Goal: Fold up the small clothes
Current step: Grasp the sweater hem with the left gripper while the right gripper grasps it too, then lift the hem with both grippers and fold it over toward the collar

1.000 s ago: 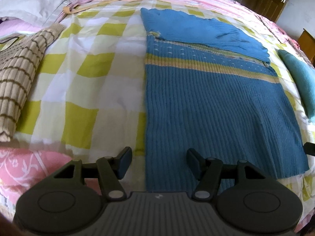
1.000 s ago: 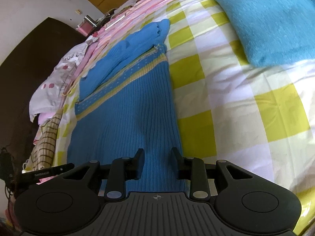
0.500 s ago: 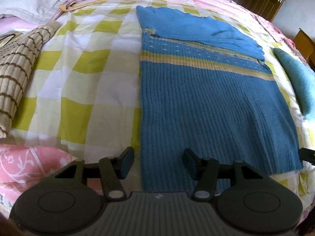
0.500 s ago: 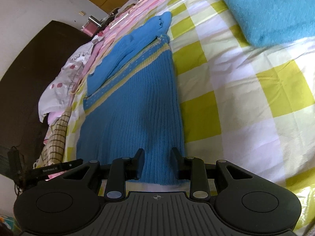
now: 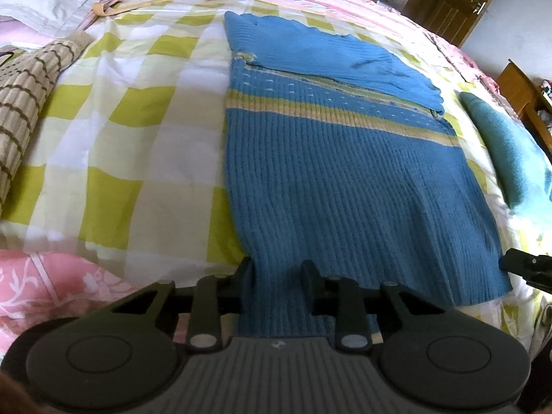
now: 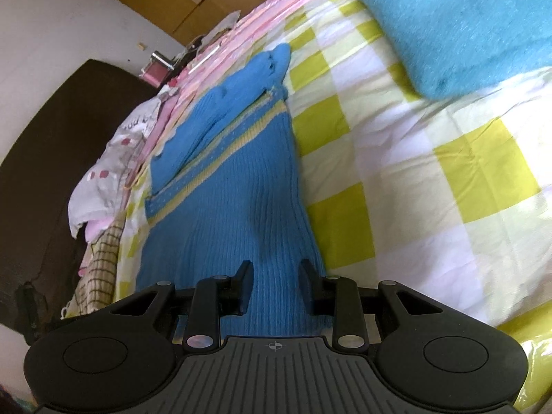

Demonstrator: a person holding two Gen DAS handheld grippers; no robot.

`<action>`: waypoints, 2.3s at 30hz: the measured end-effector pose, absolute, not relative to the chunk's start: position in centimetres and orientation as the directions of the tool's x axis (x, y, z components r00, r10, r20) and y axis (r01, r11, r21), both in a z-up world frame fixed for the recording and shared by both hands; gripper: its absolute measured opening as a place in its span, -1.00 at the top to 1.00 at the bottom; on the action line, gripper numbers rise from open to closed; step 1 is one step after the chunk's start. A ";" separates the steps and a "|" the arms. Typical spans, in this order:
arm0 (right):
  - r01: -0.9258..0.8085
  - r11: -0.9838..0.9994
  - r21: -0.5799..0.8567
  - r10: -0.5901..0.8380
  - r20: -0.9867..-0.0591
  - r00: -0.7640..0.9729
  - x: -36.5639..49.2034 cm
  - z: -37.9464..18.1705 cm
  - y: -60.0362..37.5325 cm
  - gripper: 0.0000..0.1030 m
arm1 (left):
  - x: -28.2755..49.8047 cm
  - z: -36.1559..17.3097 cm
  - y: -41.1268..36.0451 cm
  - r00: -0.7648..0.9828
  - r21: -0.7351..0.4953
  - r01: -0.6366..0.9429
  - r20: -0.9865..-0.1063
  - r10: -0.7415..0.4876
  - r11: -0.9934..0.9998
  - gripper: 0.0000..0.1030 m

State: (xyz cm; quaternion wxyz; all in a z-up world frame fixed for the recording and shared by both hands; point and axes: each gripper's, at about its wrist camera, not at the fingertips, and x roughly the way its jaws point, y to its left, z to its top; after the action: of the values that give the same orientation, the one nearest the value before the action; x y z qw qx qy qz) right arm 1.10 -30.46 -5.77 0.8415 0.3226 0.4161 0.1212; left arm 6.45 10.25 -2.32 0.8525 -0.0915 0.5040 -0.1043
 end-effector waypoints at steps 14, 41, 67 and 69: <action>0.094 0.803 0.588 0.402 -0.652 0.643 1.2 -5.7 -31.3 0.39 | 6.6 -2.4 9.4 0.465 -0.219 0.112 -0.851 -0.246 0.969 0.22; 0.033 0.474 0.880 0.633 -0.367 0.682 4.7 -6.0 -29.6 0.78 | 8.8 -1.7 12.3 0.542 -0.661 0.061 -0.608 -0.581 0.748 0.70; 0.037 0.378 0.925 0.491 -0.234 0.839 25.4 -4.0 -29.6 0.80 | 26.2 -2.5 15.9 0.776 -0.790 -0.022 -0.400 -0.488 0.613 0.72; 0.057 0.386 0.921 0.479 -0.253 0.841 26.8 -4.5 -29.7 0.80 | 27.3 -3.1 16.0 0.780 -0.786 -0.038 -0.409 -0.473 0.617 0.72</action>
State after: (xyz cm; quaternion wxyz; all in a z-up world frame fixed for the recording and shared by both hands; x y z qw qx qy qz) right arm 26.82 -29.74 -4.48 0.7943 0.5380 0.2489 0.1328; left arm 27.31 16.00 -3.06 0.8456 -0.4182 0.3058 -0.1287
